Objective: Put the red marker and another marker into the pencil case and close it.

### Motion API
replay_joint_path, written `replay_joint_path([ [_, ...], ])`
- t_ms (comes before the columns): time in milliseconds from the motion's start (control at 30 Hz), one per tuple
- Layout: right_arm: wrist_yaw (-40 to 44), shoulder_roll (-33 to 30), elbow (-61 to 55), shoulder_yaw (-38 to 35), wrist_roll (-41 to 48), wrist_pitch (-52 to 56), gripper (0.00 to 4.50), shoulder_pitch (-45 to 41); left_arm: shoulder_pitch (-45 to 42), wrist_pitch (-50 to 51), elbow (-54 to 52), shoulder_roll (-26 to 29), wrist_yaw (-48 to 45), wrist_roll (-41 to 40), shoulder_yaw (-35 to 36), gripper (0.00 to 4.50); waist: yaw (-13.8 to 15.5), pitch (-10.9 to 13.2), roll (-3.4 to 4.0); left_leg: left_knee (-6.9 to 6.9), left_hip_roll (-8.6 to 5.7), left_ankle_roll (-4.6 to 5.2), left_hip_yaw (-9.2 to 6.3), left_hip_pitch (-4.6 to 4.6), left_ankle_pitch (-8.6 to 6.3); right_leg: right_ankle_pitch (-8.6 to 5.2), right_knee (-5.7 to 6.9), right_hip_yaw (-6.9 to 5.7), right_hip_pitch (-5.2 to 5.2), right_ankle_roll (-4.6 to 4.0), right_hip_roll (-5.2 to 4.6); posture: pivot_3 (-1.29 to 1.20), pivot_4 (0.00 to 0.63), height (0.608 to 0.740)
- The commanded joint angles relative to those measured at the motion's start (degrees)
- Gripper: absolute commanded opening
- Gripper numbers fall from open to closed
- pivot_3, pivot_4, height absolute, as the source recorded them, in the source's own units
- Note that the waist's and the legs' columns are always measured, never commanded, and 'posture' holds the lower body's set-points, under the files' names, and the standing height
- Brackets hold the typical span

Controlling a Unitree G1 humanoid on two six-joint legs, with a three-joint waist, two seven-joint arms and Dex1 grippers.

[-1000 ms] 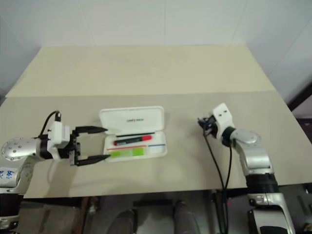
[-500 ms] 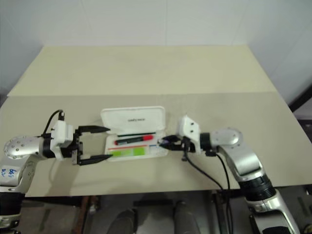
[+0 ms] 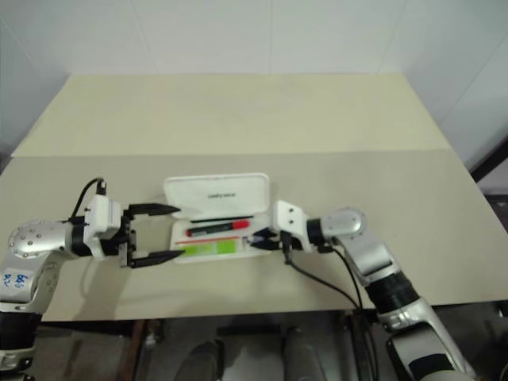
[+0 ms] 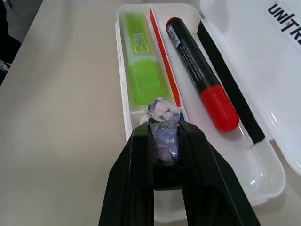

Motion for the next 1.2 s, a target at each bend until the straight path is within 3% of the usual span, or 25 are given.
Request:
replay_joint_path([
  [33, 0.9, 1.0, 0.2, 0.4, -0.2, -1.5, 0.38, -1.6, 0.2, -0.6, -1.8, -0.3, 0.5, 0.1, 0.3, 4.5, 0.0, 0.0, 0.0, 0.0, 0.0, 0.0, 0.0, 0.0, 0.0, 0.0, 0.0, -0.01, 0.0, 0.0, 0.0, 0.0, 0.15, 0.74],
  [333, 1.4, 1.8, 4.3, 0.9, -1.4, -3.8, 0.38, -2.4, 0.5, -1.1, -1.7, -0.7, 0.9, 0.3, 0.4, 4.5, 0.0, 0.0, 0.0, 0.02, 0.0, 0.0, 0.0, 0.01, 0.0, 0.0, 0.02, 0.0, 0.0, 0.0, 0.0, 0.0, 0.15, 0.74],
  [367, 1.3, 1.9, 4.8, 0.8, -1.4, -4.1, 1.1, -2.6, 0.5, -1.1, -1.7, -0.7, 1.0, 0.3, 0.3, 4.5, 0.0, 0.0, 0.0, 0.01, 0.0, 0.0, 0.0, 0.01, 0.0, 0.0, 0.02, 0.0, 0.0, 0.0, 0.0, 0.0, 0.15, 0.74],
  [700, 1.1, 2.5, 3.6, -1.7, 0.5, -4.4, 4.48, -5.4, -0.1, -1.0, -1.7, -0.8, 1.2, 0.4, 0.0, 4.5, 0.0, 0.0, 0.0, 0.0, 0.0, 0.0, 0.0, 0.01, 0.0, 0.01, 0.03, 0.0, 0.0, 0.02, 0.0, 0.0, 0.15, 0.74],
  [900, 0.2, 0.9, -7.8, -7.0, 7.9, 4.3, 4.48, -4.2, -0.3, -0.7, -1.9, -0.9, 1.4, 0.1, 0.2, 4.5, 0.1, 0.0, 0.01, -0.01, 0.0, 0.0, -0.02, 0.01, 0.0, 0.01, 0.05, -0.01, -0.01, 0.02, 0.0, 0.0, 0.15, 0.74],
  [1100, -7.7, -0.6, -19.4, -17.6, 18.5, 16.7, 4.48, 1.2, 0.4, 0.3, -2.8, -1.5, 2.6, -0.6, 1.2, 4.5, 0.3, 0.0, 0.01, 0.0, 0.0, -0.02, -0.04, -0.02, -0.01, 0.01, 0.03, -0.03, -0.01, 0.02, -0.01, 0.0, 0.15, 0.74],
  [1200, -10.0, -5.3, -25.4, -25.4, 22.3, 20.8, 4.5, 9.3, 1.2, 0.4, -2.6, -1.6, 2.4, -1.4, 1.9, 3.87, 0.7, 0.0, 0.0, -0.01, 0.0, -0.03, -0.04, -0.02, -0.02, -0.02, -0.02, -0.03, 0.0, -0.02, -0.01, 0.0, 0.15, 0.74],
])
